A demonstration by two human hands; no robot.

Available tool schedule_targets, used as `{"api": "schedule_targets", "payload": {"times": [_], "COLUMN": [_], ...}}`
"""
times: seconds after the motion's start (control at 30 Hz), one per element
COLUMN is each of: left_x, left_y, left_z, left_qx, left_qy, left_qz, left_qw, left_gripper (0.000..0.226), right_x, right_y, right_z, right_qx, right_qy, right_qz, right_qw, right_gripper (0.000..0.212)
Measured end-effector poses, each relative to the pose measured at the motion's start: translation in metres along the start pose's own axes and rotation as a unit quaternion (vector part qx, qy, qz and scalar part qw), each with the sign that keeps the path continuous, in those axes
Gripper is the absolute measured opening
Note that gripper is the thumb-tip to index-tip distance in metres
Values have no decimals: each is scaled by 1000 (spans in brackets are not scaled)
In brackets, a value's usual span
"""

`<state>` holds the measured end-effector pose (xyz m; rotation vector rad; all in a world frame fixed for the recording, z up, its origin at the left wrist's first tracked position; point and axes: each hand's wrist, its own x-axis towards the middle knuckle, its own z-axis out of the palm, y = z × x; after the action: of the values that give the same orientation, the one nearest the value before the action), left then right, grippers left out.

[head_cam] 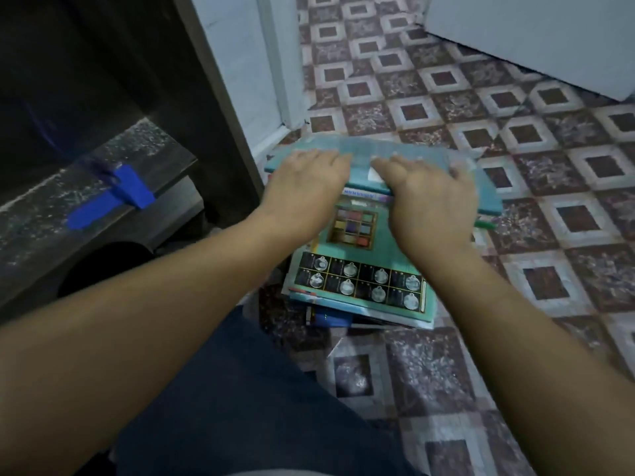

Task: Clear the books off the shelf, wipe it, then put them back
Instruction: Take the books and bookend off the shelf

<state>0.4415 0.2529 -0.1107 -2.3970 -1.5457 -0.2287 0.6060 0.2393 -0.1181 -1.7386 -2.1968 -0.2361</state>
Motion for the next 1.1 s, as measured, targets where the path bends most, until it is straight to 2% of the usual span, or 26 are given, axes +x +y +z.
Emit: {"api": "schedule_targets", "payload": {"times": [0.13, 0.17, 0.27, 0.33, 0.43, 0.53, 0.63, 0.73, 0.8, 0.9, 1.0, 1.1], "left_x": [-34, -45, -75, -88, -94, -91, -89, -92, -97, -112, -138, -170], "left_y": [5, 5, 6, 5, 4, 2, 0, -14, -33, -76, -128, -175], "left_z": [54, 65, 89, 98, 101, 100, 94, 80, 67, 41, 12, -8], "left_qx": [-34, -41, -30, -17, -53, -81, -110, -112, -101, -110, -104, -90], "left_qy": [-15, -50, -280, -340, -352, -364, -382, -367, -349, -312, -269, -233], "left_qz": [43, 60, 48, 42, 15, 1, -13, -38, -86, -192, -302, -394], "left_qw": [998, 996, 958, 939, 934, 928, 918, 923, 928, 924, 909, 884], "left_gripper": [57, 58, 62, 65, 73, 78, 72, 57, 53, 51, 47, 46], "right_x": [-47, -59, -95, -112, -116, -107, -99, -85, -70, -37, 4, 44], "right_y": [0, -1, -6, -8, -10, -12, -19, -38, -60, -109, -169, -229], "right_z": [64, 75, 102, 113, 114, 106, 100, 91, 82, 66, 51, 49], "right_qx": [20, 16, 0, -4, -17, -24, -37, -25, 5, 89, 178, 227], "right_qy": [-35, -58, -184, -252, -298, -326, -348, -366, -344, -283, -244, -219], "right_qz": [17, 16, 1, -7, -23, -27, -19, 15, 19, -42, -119, -179], "right_qw": [999, 998, 983, 968, 954, 945, 937, 930, 939, 954, 946, 932], "right_gripper": [57, 60, 72, 82, 93, 95, 88, 70, 58, 43, 34, 34]}}
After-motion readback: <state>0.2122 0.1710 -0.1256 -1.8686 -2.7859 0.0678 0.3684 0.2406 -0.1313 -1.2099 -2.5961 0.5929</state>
